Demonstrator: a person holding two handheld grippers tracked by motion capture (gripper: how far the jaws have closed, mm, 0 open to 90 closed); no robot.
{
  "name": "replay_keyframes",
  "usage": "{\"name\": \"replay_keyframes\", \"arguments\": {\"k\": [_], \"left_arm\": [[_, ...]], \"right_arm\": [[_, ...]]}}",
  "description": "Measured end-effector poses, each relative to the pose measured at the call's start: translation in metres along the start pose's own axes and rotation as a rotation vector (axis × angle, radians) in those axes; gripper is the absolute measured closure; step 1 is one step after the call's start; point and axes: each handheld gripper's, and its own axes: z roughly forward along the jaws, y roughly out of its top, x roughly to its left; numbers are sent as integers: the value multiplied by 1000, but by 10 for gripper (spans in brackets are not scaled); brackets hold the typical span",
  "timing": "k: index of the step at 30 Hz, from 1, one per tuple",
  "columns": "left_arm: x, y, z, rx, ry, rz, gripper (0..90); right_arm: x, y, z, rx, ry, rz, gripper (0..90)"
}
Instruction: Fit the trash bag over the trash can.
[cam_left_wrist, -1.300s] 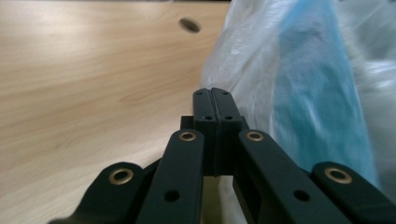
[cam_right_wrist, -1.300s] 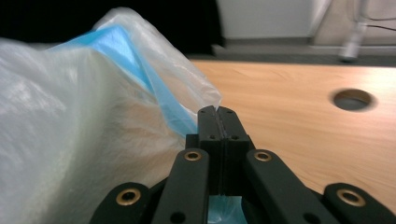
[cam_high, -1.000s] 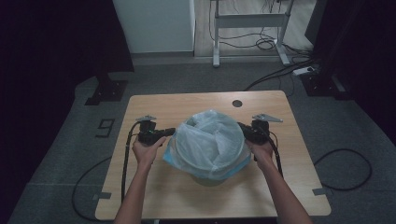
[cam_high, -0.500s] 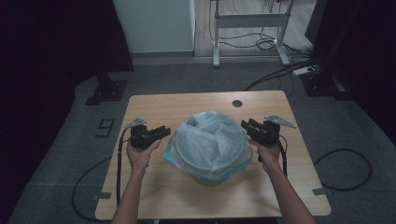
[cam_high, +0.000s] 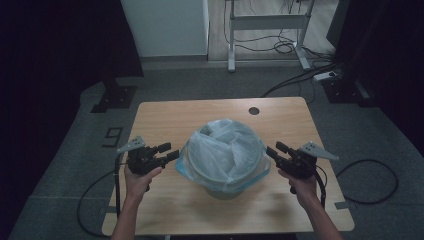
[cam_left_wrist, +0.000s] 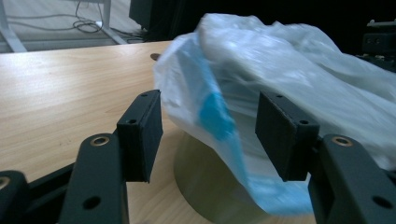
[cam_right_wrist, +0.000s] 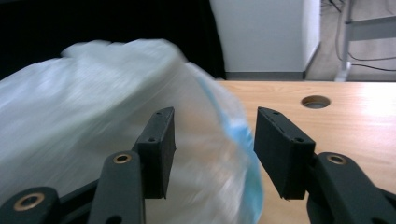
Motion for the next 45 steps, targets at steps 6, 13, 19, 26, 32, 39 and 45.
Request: {"name": "replay_keyframes", "arguments": {"k": [6, 13, 19, 26, 32, 39, 45], "left_arm": [[-8, -7, 2, 54, -52, 3, 369], [-4, -19, 10, 86, -114, -8, 398], [-1, -23, 13, 74, -183, 9, 695], [-3, -26, 17, 101, -217, 25, 860], [-5, -26, 20, 101, -204, 31, 900], [-7, -26, 19, 109, -174, 24, 900], [-6, -27, 20, 106, -169, 11, 900]], "right_arm": [[12, -16, -14, 16, 123, -59, 412], [12, -17, -2, 49, 260, -140, 346], [12, -12, 5, 64, 344, -177, 443], [12, -13, 3, 66, 377, -208, 732], [15, -16, 2, 49, 368, -231, 893], [11, -17, -1, 47, 354, -234, 894], [4, -24, -3, 59, 287, -212, 649]]}}
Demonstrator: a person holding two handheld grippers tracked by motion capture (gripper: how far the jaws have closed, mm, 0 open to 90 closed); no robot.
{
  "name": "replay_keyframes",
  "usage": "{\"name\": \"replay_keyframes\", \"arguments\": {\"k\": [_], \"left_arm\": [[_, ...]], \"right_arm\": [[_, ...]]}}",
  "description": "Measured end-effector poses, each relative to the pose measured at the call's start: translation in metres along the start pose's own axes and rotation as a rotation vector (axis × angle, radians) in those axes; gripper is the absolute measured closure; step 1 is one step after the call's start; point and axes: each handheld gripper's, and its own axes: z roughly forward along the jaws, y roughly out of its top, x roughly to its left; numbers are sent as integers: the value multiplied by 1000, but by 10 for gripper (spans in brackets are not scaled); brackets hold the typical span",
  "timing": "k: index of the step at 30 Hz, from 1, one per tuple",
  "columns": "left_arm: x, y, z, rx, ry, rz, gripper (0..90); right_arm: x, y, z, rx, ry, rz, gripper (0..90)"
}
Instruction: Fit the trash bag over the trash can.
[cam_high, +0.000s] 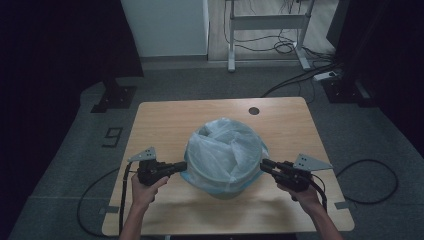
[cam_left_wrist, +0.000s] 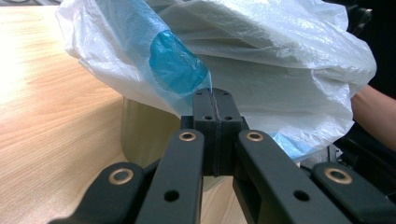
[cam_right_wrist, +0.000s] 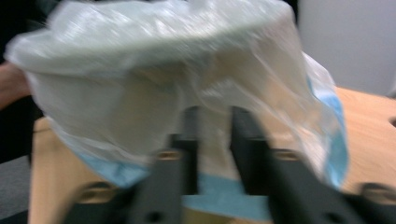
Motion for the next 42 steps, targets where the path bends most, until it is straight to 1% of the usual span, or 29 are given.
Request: {"name": "replay_keyframes", "arguments": {"k": [2, 3, 4, 6, 8, 11, 14, 15, 16, 18, 20, 21, 22, 23, 24, 27, 29, 32, 34, 35, 36, 38, 40, 42], "left_arm": [[1, -2, 0, -1, 7, -6, 900], [2, -3, 0, -1, 12, -12, 900], [2, -4, 0, -2, 12, -19, 900], [4, -7, 0, 2, 17, -25, 900], [5, -9, 1, 7, 27, -34, 900], [5, -9, 2, 21, 44, -35, 900], [7, -10, 3, 40, 67, -48, 900], [7, -10, 3, 40, 67, -48, 900], [7, -10, 3, 42, 69, -49, 900], [8, -10, 3, 43, 70, -54, 900], [9, -10, 3, 44, 69, -57, 900], [9, -10, 4, 46, 69, -58, 900], [9, -10, 4, 47, 70, -57, 900], [9, -10, 4, 49, 70, -58, 900], [10, -10, 4, 49, 70, -58, 900], [10, -10, 4, 48, 72, -59, 900], [10, -10, 3, 47, 74, -59, 900], [10, -10, 3, 50, 79, -58, 900], [10, -11, 3, 56, 94, -62, 900], [11, -12, 2, 54, 97, -72, 900], [12, -13, 2, 52, 99, -78, 900], [13, -15, 1, 50, 107, -91, 900], [15, -18, 2, 54, 114, -104, 900], [15, -19, 3, 72, 129, -106, 900]], "right_arm": [[-1, -4, -2, 11, -16, 5, 562], [-1, -6, -3, 19, -22, 11, 507], [-2, -10, -4, 34, -36, 14, 430], [-3, -15, -3, 61, -46, 24, 369], [-5, -20, 0, 90, -72, 30, 308], [-14, -23, 4, 98, -86, 69, 297], [-22, -23, 8, 100, -73, 84, 292], [-22, -23, 8, 100, -73, 84, 292], [-26, -22, 13, 116, -60, 95, 284], [-29, -23, 18, 127, -51, 104, 281], [-31, -24, 21, 135, -49, 104, 273], [-32, -24, 22, 130, -46, 110, 296], [-33, -24, 23, 126, -43, 118, 338], [-34, -24, 23, 121, -39, 125, 399], [-35, -24, 22, 109, -18, 132, 497], [-33, -24, 21, 86, -8, 109, 685], [-31, -22, 22, 87, -13, 92, 778], [-28, -19, 22, 85, -15, 83, 868], [-26, -18, 21, 82, -27, 76, 888], [-26, -18, 21, 85, -45, 74, 890], [-25, -19, 21, 90, -61, 81, 891], [-25, -21, 22, 102, -72, 95, 892], [-23, -26, 23, 133, -89, 97, 892], [-21, -31, 25, 173, -106, 88, 892]]}}
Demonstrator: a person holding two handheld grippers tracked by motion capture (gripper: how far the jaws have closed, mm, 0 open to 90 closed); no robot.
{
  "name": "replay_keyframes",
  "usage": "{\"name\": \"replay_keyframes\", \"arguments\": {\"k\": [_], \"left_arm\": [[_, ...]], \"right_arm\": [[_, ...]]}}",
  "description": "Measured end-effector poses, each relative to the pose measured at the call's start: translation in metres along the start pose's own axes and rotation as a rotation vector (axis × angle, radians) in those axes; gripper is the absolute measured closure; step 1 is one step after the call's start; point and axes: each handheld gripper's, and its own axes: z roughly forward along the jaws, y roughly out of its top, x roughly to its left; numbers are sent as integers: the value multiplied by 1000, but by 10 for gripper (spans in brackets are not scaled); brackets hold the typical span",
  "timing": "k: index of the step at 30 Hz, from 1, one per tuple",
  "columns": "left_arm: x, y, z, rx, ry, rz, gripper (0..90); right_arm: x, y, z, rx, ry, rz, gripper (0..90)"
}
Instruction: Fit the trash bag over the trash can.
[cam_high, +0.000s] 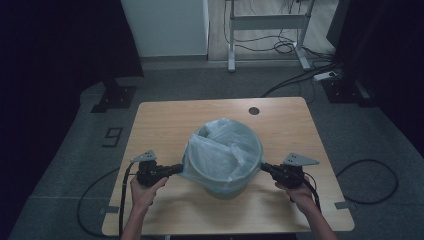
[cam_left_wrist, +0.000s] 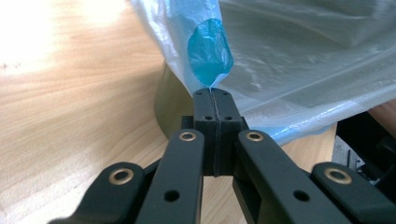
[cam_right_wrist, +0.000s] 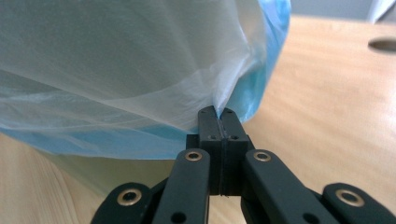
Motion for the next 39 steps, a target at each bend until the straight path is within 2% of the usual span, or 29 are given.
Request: {"name": "replay_keyframes", "arguments": {"k": [5, 11, 14, 20, 25, 28, 30, 31, 33, 36, 39], "left_arm": [[2, -2, 8, 57, 44, -20, 900], [5, -5, 22, 156, 94, -33, 900], [5, -7, 28, 197, 98, -36, 900], [5, -9, 34, 224, 94, -47, 900], [5, -10, 35, 233, 99, -50, 900], [5, -10, 34, 227, 103, -47, 889], [5, -10, 29, 188, 155, -46, 731], [5, -11, 24, 155, 168, -53, 654], [8, -11, 15, 95, 167, -75, 527], [11, -11, 1, 37, 168, -71, 427], [11, -10, -13, -18, 161, -55, 371]], "right_arm": [[4, -5, 8, 87, -36, 8, 892], [4, -8, 16, 147, -53, 33, 892], [4, -10, 18, 171, -55, 34, 892], [1, -13, 18, 205, -61, 60, 891], [0, -14, 17, 200, -64, 65, 890], [0, -15, 17, 192, -68, 68, 871], [1, -15, 16, 175, -93, 68, 723], [1, -15, 14, 157, -101, 78, 658], [1, -14, 10, 121, -110, 94, 550], [1, -12, 3, 83, -124, 108, 430], [3, -10, -5, 38, -125, 114, 360]]}}
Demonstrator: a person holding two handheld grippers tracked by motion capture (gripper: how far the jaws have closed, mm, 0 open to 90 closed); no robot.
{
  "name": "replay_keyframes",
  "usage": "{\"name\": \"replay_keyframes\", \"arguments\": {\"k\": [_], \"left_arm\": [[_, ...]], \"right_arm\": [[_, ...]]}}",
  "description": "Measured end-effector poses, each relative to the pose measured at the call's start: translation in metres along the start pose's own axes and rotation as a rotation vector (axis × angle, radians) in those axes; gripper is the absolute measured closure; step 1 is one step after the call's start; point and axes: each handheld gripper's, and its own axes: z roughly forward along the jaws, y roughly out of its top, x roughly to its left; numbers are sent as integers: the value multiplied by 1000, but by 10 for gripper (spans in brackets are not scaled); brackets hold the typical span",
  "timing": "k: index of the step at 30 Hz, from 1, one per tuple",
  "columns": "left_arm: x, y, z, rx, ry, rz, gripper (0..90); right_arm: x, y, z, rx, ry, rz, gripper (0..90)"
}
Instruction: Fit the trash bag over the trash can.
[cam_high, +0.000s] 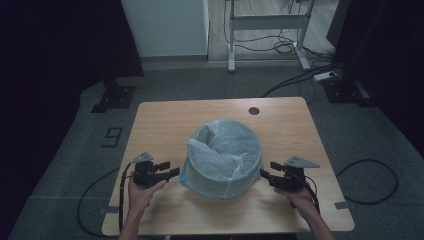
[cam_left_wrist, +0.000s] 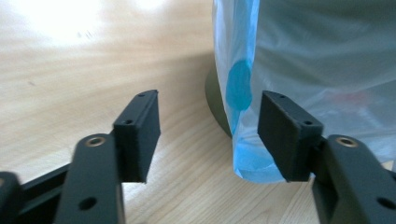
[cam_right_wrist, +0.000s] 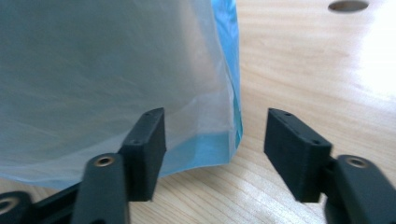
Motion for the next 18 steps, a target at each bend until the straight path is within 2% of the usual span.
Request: {"name": "replay_keyframes", "arguments": {"k": [2, 9, 12, 15, 18], "left_arm": [[0, 1, -7, -34, -20, 19, 357], [-8, 15, -26, -125, -71, 120, 333], [-14, 25, -31, -148, -99, 165, 328], [-22, 37, -35, -153, -126, 220, 308], [-28, 50, -38, -160, -148, 257, 280]], "right_arm": [[0, 0, -5, -24, 6, 1, 332], [-3, -6, -27, -116, 23, 24, 323], [-6, -7, -36, -139, 20, 37, 323], [-9, -9, -45, -173, 38, 59, 324], [-10, -11, -53, -196, 49, 70, 322]]}}
